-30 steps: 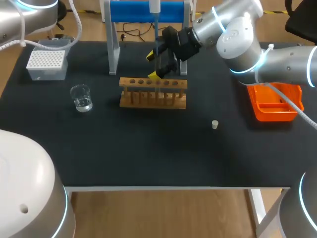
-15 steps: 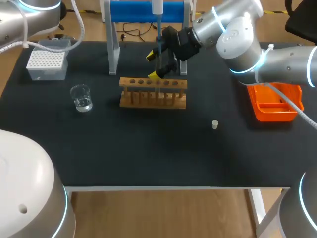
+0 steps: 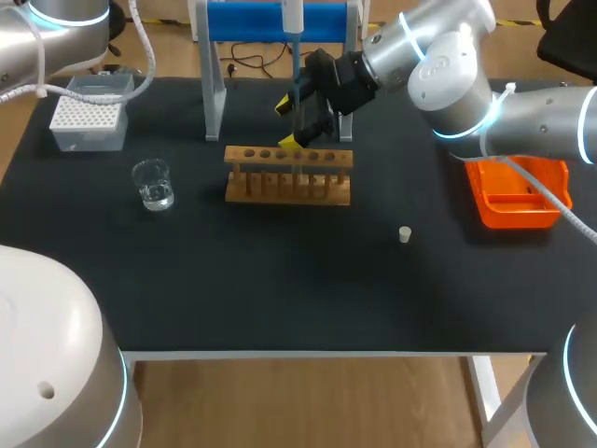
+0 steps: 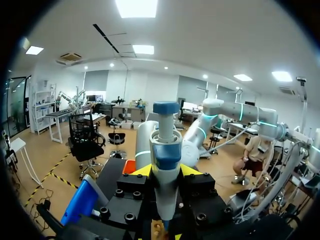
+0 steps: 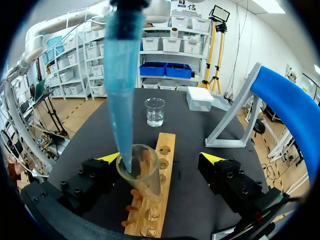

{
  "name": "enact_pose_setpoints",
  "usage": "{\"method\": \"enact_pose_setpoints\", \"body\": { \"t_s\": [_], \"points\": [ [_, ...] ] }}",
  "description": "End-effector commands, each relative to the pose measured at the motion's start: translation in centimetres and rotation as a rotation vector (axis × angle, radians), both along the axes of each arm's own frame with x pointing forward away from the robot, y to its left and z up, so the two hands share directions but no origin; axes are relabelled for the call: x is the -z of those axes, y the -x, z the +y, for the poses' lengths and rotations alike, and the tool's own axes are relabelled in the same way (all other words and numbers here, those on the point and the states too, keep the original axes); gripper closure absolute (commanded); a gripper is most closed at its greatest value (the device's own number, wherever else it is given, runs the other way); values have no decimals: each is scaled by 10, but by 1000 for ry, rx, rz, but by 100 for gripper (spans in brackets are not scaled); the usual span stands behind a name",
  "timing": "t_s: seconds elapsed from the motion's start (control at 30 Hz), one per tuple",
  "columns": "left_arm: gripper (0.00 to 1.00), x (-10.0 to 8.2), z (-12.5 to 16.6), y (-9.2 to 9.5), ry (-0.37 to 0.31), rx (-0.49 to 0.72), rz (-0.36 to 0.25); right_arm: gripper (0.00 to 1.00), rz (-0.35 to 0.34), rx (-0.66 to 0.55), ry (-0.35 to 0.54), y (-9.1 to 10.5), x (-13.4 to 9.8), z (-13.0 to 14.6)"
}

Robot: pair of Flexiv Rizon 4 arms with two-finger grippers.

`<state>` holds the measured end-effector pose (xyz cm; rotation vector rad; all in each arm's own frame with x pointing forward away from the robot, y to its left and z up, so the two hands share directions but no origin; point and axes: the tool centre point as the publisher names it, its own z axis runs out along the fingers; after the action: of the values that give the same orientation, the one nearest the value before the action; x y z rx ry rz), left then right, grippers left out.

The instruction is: Invert the test tube, pick up the pipette, mount the tip to pipette, aspirate from beaker and dispense into the tube, eject the tip, return the pipette, and cap with the stopper.

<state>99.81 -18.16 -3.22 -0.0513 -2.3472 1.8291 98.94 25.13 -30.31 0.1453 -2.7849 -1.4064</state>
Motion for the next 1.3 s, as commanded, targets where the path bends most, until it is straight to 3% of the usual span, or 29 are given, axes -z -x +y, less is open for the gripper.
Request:
{"method": "enact_pose_setpoints", "body": {
  "t_s": [0.03,0.63,1.3],
  "points": [
    [100,3,1,3,7,-6,-9,0,1,-1,4,0,-1,-1],
    [100,12,1,-1,10,-14,-49,0,1,-1,4,0,-1,-1],
    [100,18,-3,-6,1,-5,-46,0,1,-1,4,0,-1,-1]
  ]
}}
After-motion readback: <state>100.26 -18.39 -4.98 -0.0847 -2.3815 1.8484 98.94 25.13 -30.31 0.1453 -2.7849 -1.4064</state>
